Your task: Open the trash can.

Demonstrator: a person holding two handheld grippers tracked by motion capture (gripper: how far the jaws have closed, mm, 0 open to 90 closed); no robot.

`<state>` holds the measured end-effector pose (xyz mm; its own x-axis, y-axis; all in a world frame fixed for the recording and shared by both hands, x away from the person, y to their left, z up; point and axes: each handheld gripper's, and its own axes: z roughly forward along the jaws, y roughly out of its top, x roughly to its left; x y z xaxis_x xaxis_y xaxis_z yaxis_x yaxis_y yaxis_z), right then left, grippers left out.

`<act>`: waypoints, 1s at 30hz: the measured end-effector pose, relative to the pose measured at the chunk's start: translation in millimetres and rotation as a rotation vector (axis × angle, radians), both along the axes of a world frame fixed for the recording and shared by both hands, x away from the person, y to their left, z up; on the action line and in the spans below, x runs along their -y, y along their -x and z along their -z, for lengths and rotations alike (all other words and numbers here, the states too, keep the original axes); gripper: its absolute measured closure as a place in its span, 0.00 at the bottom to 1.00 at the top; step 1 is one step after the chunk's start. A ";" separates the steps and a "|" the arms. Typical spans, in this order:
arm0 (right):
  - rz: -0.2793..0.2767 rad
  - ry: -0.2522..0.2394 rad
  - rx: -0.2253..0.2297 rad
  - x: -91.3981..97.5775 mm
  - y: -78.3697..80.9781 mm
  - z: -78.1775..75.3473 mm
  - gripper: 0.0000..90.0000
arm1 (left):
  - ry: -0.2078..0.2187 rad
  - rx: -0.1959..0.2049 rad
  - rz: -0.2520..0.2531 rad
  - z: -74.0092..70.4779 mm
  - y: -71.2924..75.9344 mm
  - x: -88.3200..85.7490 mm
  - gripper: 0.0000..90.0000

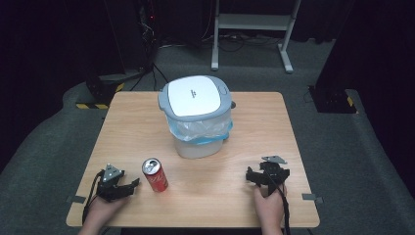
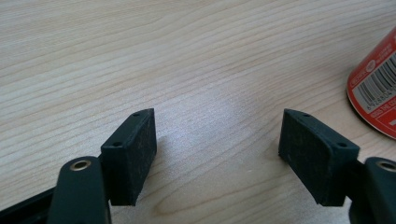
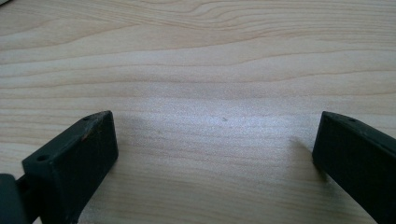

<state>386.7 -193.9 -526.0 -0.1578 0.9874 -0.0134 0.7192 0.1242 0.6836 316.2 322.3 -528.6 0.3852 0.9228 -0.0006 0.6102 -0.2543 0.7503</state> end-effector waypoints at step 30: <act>-0.151 -0.060 0.103 -25.7 25.0 -8.1 0.67 | 0.011 0.007 0.023 -0.3 0.8 0.0 0.40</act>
